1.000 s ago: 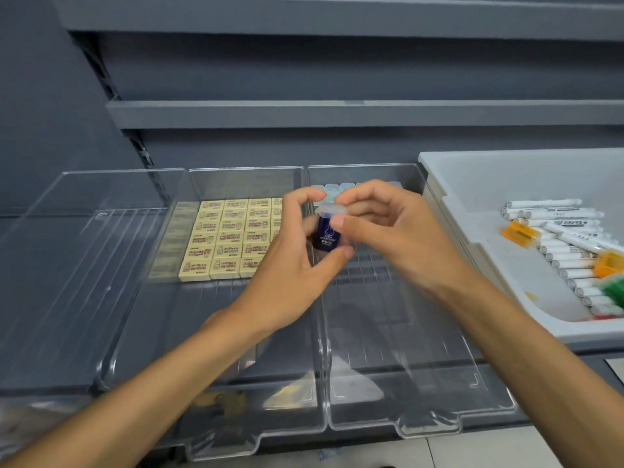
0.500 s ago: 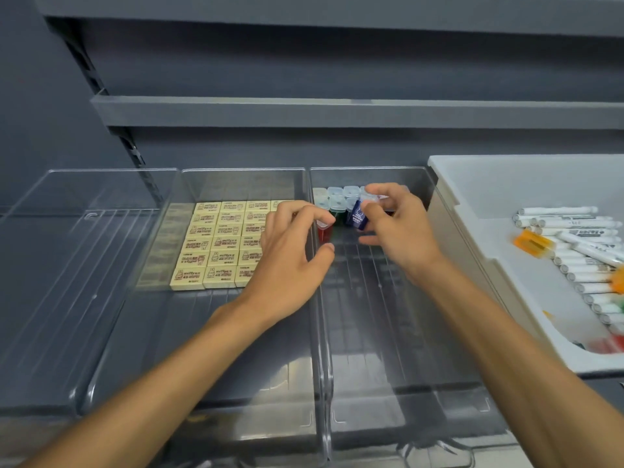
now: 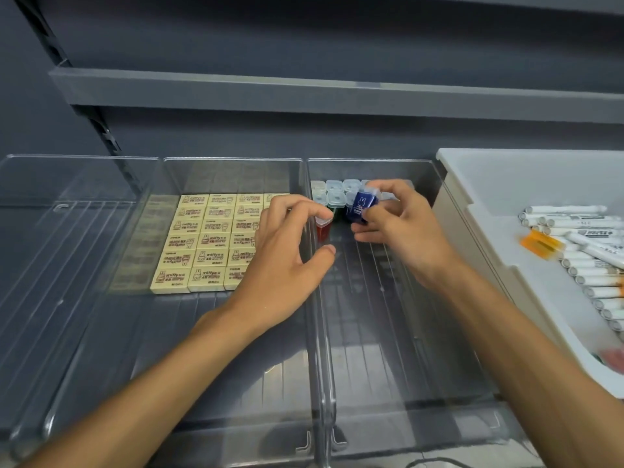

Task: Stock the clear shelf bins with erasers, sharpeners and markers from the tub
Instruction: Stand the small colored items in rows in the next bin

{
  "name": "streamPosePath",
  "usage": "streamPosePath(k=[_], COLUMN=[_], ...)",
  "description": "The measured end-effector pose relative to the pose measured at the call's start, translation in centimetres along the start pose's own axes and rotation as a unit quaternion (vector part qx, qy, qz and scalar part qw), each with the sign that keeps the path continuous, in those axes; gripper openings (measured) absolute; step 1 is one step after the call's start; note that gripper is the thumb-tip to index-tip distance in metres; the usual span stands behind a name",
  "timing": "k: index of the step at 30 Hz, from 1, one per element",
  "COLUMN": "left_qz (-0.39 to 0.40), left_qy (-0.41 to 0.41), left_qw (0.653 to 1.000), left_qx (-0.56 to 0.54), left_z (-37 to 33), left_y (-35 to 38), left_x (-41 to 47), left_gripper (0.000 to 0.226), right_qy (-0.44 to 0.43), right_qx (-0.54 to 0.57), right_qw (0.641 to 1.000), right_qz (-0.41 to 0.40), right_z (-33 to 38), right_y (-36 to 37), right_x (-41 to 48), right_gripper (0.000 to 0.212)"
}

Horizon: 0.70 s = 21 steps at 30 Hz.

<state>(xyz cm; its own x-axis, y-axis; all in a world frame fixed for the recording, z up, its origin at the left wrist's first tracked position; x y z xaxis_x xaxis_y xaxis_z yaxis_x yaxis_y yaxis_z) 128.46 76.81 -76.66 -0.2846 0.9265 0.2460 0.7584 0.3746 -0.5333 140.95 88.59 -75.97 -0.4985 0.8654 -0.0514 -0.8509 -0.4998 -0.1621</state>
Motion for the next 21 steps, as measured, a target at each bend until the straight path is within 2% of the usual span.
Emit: streamPosePath(k=[3,8,21], left_qz=[-0.005,-0.006,-0.003], left_qy=[-0.003,-0.011,-0.016], left_qw=[1.0,1.0,1.0], left_qx=[-0.005,-0.012,-0.017], left_z=[0.0,-0.1,0.1], left_y=[-0.1,-0.1,0.1], left_x=[-0.1,-0.3,-0.2], left_gripper=[0.032,0.034,0.036], right_qy=[-0.045,-0.096,-0.081], right_qx=[-0.087,-0.268,-0.321], right_qw=[0.995,0.957,0.942], right_qz=[-0.012,-0.05,-0.055], right_z=[-0.1,-1.0,-1.9], right_y=[0.1,1.2,2.3], right_x=[-0.1,-0.2,0.1], right_gripper=[0.026,0.04,0.034])
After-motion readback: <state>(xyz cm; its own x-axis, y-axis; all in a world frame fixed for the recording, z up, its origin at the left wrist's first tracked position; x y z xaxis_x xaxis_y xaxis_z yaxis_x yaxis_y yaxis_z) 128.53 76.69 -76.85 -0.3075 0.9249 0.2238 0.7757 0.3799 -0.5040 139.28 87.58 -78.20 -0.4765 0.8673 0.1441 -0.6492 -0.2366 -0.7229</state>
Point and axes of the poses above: each hand's wrist, its own x-axis towards the middle knuckle, its own y-axis out of the palm, z = x × y, the point moved 4 cm from there along x, towards the middle knuckle, and after that the axes turned 2 degrees about z, right-handed, at the moved point
